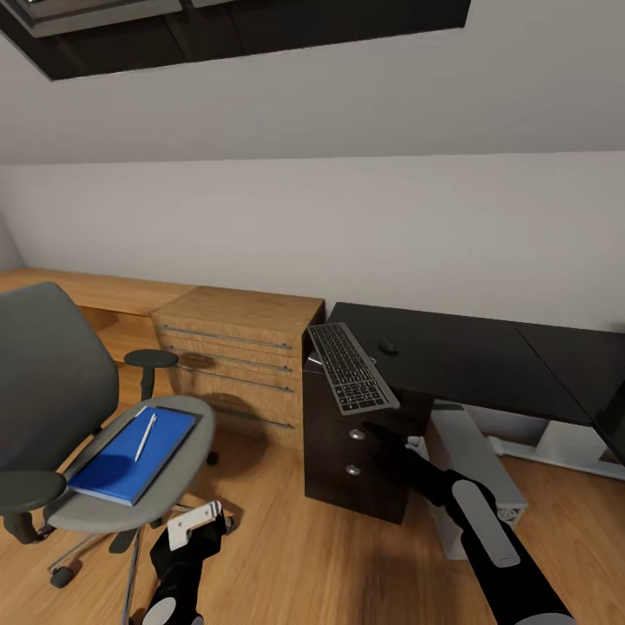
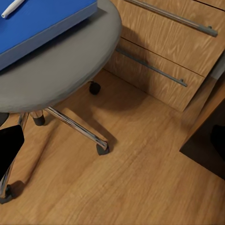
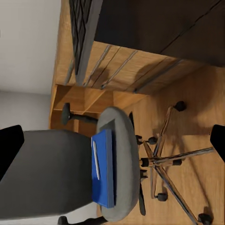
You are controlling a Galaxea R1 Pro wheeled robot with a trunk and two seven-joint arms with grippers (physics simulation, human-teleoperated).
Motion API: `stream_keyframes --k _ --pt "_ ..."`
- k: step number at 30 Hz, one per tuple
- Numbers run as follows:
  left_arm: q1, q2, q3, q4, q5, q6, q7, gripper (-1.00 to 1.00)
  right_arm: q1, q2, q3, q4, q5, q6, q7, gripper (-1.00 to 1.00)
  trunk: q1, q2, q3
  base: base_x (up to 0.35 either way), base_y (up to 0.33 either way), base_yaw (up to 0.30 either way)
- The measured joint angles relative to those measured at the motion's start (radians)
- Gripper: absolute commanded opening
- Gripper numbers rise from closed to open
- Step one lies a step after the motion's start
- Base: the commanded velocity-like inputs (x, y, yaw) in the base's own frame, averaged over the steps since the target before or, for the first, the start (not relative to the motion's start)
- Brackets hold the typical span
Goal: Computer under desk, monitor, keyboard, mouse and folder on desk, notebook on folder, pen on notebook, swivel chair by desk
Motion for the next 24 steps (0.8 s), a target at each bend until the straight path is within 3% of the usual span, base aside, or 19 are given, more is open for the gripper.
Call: stream_keyframes --k 7,8,10,12,13,16,24 --pt "0.000 -0.001 -0.001 0.000 0.000 0.000 0.000 1.00 0.000 0.005 0.002 0.000 0.032 -0.016 0.066 1.00 0.000 0.000 0.000 0.000 0.000 0.000" --pt "0.000 -0.001 -0.001 0.000 0.000 0.000 0.000 1.00 0.000 0.006 0.000 0.001 0.037 -0.033 0.105 1.00 0.000 0.000 0.000 0.000 0.000 0.000" --pt "0.000 -0.001 -0.001 0.000 0.000 0.000 0.000 1.00 0.000 0.007 -0.001 0.002 0.039 -0.058 0.115 1.00 0.000 0.000 0.000 0.000 0.000 0.000" --pt "0.000 -0.001 -0.002 0.000 0.000 0.000 0.000 1.00 0.000 0.007 -0.001 0.004 0.040 -0.118 0.125 1.00 0.000 0.000 0.000 0.000 0.000 0.000" --pt "0.002 -0.001 -0.002 0.000 0.000 0.000 0.000 1.00 0.000 0.009 0.001 0.014 0.040 -0.234 0.132 1.00 0.000 0.000 0.000 0.000 0.000 0.000" --pt "0.014 -0.001 -0.005 0.000 -0.001 -0.003 -0.001 1.00 0.001 0.024 0.004 0.038 0.041 -0.333 0.135 1.00 0.000 0.000 0.000 0.000 0.000 0.000" --pt "0.031 0.004 -0.064 0.000 -0.001 -0.008 0.000 1.00 0.000 0.034 0.005 0.049 0.042 -0.368 0.135 1.00 0.000 0.000 0.000 0.000 0.000 0.000"
